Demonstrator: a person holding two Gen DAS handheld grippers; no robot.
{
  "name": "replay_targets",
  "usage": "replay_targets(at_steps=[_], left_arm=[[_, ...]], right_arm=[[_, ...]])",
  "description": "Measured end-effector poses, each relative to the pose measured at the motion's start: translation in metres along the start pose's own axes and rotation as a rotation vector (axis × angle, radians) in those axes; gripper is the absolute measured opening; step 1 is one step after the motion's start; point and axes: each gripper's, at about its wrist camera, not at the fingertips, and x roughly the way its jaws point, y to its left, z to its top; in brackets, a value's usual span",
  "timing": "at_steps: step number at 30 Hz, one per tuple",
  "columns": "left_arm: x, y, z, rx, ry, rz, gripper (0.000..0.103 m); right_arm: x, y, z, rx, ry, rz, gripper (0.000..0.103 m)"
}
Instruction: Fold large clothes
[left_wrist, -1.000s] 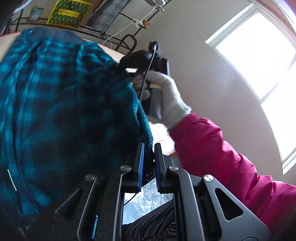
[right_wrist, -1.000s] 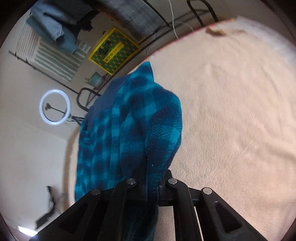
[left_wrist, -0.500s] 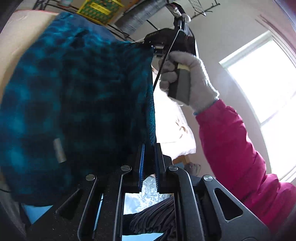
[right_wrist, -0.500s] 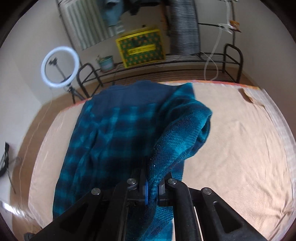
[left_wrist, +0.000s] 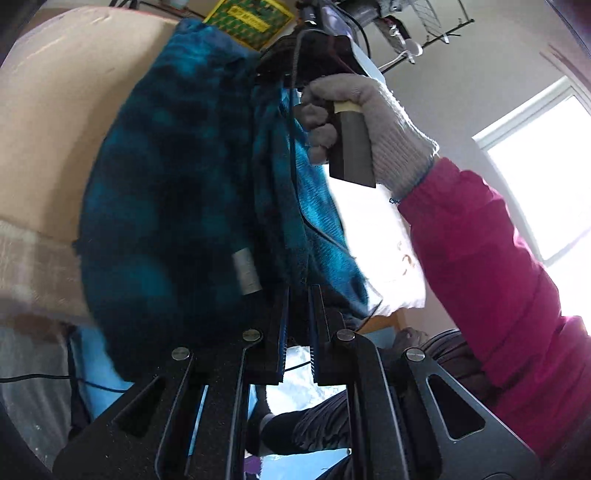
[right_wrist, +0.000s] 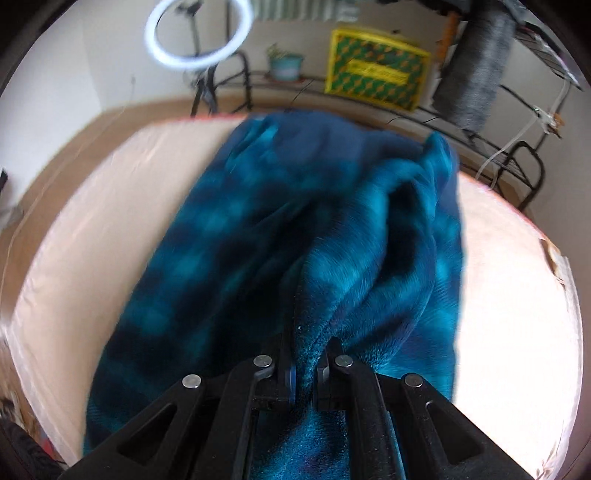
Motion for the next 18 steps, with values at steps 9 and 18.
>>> replay_targets(at_steps=[9, 18], left_arm=[[0.006, 0.001, -0.002, 0.022, 0.008, 0.003, 0.007], [0.026, 0.003, 0.001, 0.029, 0.023, 0.022, 0.007]], right_arm=[[0.009, 0.017, -0.004, -0.057, 0.007, -0.033, 0.003], [0.022, 0.034, -0.011, -0.107, 0.034, -0.020, 0.003]])
